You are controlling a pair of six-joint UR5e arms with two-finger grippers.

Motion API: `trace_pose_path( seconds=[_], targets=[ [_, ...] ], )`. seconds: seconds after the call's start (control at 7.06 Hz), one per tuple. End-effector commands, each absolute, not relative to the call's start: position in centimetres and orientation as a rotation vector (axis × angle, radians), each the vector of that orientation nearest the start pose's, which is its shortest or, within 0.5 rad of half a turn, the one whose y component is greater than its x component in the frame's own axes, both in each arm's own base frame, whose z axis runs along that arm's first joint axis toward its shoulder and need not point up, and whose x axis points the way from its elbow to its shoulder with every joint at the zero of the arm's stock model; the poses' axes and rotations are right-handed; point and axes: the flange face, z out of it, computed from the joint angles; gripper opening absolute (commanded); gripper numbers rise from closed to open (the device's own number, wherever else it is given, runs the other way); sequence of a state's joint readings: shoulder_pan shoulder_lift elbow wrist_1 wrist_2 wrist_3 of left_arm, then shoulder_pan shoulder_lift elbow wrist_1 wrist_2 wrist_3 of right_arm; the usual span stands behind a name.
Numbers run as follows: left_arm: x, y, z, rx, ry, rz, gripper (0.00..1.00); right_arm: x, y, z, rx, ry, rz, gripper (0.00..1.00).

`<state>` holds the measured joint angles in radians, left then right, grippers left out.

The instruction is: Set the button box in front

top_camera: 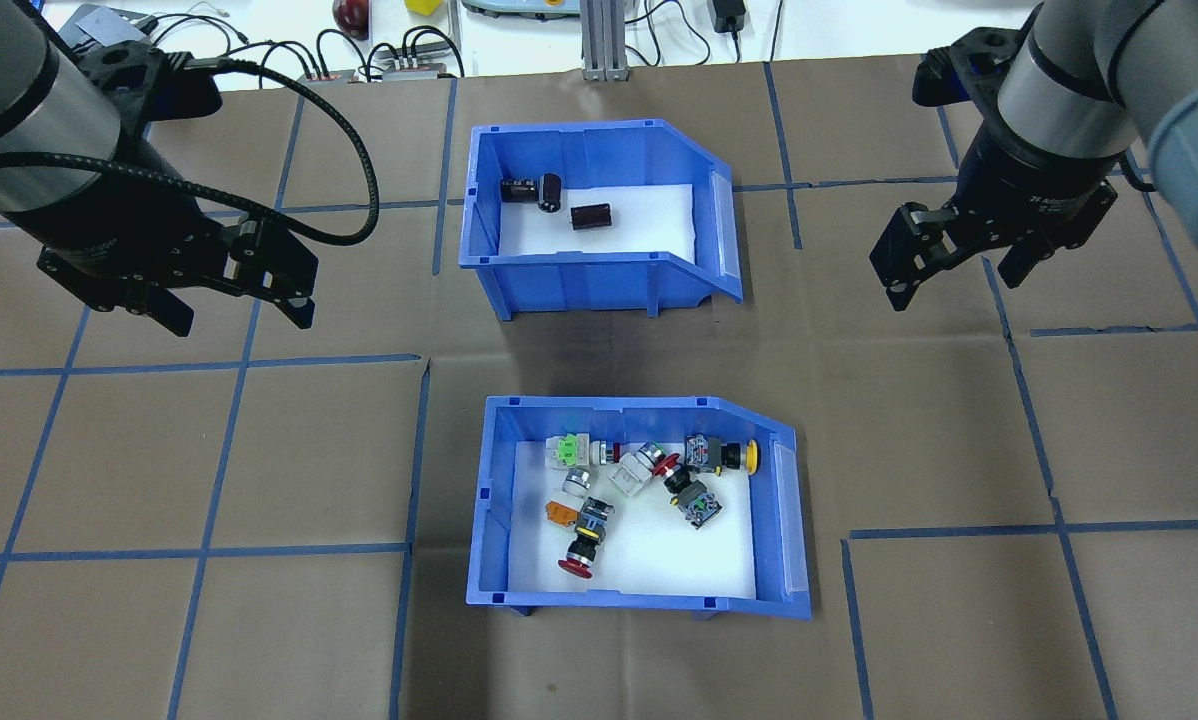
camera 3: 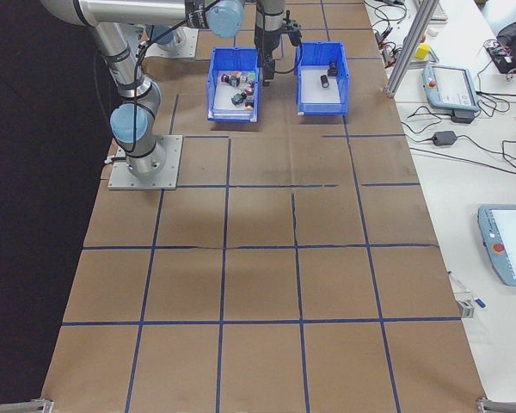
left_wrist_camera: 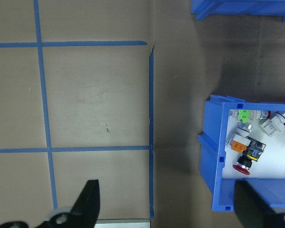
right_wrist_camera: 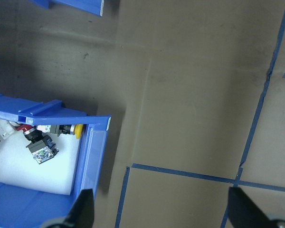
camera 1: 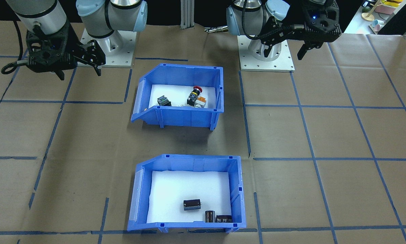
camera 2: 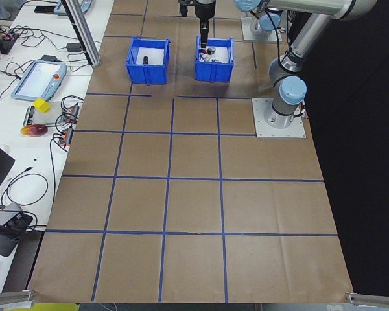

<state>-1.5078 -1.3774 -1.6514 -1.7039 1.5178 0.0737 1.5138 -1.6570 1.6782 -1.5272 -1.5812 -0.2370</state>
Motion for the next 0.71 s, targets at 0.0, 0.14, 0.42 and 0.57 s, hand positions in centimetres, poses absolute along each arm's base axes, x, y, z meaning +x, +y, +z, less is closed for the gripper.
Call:
trace_pose_path(
  seconds=[0.0, 0.14, 0.42, 0.57],
  targets=[
    [-11.3, -41.4, 52.0, 0.026, 3.196, 0.028, 0.98, 10.8, -46.0, 47.4, -0.378, 3.114, 0.063, 1.00],
    [-11.3, -41.6, 52.1, 0.029, 3.194, 0.014, 0.98, 10.8, -46.8, 47.3, -0.379, 3.114, 0.036, 1.00],
    [-11.3, -41.8, 52.4, 0.177, 3.186, -0.041, 0.98, 10.9, -49.8, 46.9, -0.505, 3.095, 0.038, 1.00],
    [-11.3, -41.8, 52.3, 0.177, 3.184, -0.041, 0.98, 10.9, -50.2, 47.4, -0.508, 3.098, 0.027, 1.00]
  ],
)
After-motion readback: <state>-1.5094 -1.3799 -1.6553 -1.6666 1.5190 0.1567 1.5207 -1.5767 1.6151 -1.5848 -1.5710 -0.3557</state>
